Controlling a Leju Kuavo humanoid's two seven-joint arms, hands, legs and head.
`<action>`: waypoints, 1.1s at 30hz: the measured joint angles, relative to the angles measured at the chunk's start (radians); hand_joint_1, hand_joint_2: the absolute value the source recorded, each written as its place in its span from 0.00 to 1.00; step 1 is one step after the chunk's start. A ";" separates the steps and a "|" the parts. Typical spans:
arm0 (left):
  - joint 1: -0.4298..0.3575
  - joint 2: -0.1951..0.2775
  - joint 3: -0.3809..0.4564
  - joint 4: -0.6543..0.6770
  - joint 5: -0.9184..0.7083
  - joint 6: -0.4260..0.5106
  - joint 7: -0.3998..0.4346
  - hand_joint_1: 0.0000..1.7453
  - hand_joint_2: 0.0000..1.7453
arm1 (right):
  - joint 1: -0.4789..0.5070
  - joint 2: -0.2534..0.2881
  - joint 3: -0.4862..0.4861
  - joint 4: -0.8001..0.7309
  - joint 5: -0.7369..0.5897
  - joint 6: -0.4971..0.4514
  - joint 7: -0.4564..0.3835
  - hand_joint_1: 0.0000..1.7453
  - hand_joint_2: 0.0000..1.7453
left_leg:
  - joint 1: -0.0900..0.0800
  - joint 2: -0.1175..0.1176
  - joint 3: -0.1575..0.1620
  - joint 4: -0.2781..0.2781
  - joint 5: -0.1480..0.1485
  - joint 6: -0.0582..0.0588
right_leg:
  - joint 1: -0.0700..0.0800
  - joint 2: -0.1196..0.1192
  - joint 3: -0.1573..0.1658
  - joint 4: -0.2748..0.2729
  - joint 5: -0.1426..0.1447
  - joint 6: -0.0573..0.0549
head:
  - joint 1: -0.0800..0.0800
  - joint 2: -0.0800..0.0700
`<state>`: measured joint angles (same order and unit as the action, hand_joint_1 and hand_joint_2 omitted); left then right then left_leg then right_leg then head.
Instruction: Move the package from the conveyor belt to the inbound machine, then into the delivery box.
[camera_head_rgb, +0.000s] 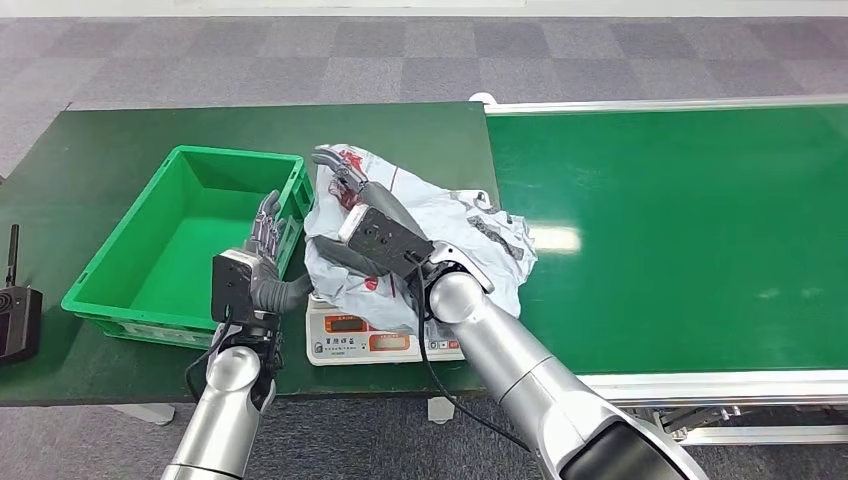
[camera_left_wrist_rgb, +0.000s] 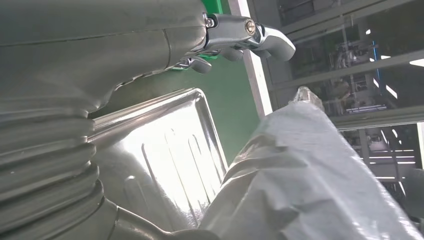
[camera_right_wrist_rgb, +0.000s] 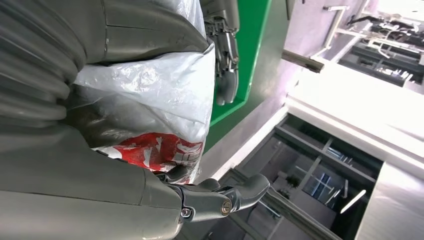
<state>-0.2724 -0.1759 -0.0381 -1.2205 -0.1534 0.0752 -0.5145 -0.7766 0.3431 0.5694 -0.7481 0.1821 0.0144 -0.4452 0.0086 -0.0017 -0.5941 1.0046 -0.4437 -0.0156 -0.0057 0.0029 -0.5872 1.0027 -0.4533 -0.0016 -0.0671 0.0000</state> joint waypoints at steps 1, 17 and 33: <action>0.001 0.000 0.000 0.000 0.000 0.000 0.000 0.00 1.00 | 0.000 0.000 0.000 -0.002 -0.003 0.000 -0.001 0.00 1.00 | 0.000 0.000 0.000 0.000 0.000 0.000 | 0.000 0.000 0.000 0.000 0.000 0.000 | 0.000 0.000; 0.000 0.000 0.012 0.006 -0.051 0.007 -0.069 0.00 1.00 | 0.108 -0.062 -0.147 -0.076 -0.475 0.438 -0.093 0.00 1.00 | 0.000 0.000 0.000 0.000 0.000 0.000 | 0.000 0.000 0.000 0.000 0.000 0.000 | 0.000 0.000; -0.046 -0.006 -0.133 0.061 -0.456 0.074 -0.182 0.00 1.00 | 0.116 -0.062 -0.173 -0.076 -0.475 0.468 -0.051 0.00 1.00 | 0.000 0.000 0.000 0.000 0.001 0.001 | -0.001 0.000 0.000 0.000 0.001 0.001 | 0.000 0.000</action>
<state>-0.3184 -0.1821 -0.1716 -1.1600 -0.6097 0.1495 -0.6969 -0.6602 0.2813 0.3962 -0.8245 -0.2931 0.4827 -0.4967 0.0084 -0.0019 -0.5941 1.0048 -0.4432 -0.0149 -0.0071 0.0024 -0.5872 1.0023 -0.4525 -0.0008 -0.0671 0.0000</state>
